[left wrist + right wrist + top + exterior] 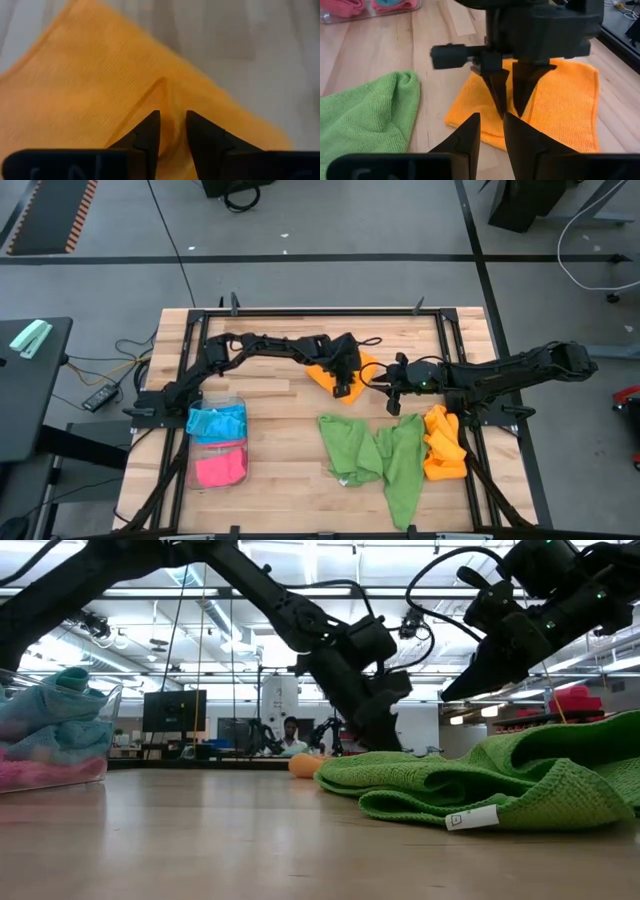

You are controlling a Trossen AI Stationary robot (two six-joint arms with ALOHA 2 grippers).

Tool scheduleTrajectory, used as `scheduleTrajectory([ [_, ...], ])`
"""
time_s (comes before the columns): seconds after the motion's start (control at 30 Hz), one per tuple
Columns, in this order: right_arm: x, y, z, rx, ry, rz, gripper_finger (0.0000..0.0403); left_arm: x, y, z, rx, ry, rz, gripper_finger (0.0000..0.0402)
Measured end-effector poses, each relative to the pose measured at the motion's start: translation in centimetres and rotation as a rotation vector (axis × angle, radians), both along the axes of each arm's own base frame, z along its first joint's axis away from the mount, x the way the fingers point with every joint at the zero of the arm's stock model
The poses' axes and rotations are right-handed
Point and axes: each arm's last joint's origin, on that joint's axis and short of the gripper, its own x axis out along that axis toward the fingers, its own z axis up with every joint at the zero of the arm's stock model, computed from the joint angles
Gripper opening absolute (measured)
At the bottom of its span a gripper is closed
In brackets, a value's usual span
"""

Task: Fold microfiber towels
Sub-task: Fold the left yellow microfiber cloth

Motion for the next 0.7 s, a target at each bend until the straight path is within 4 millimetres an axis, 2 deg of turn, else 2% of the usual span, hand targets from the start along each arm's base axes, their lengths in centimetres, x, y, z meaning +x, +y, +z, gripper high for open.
scheduleTrajectory([
  [0.23,0.0,0.0,0.0,0.0,0.0,0.001,0.0093,0.8,-1.7,0.4,0.071,-0.067,-0.128,0.0045],
  [0.43,0.0,0.0,0.0,0.002,0.003,0.004,0.0093,0.9,-1.6,0.5,0.027,-0.102,-0.169,0.0013],
  [0.57,0.0,0.0,0.0,0.003,0.004,0.006,0.0093,0.9,-1.6,0.7,-0.02,-0.128,-0.213,0.0024],
  [0.7,0.0,0.0,0.0,0.004,0.003,0.006,0.0093,1.1,-2.0,0.3,0.01,-0.133,-0.255,0.0073],
])
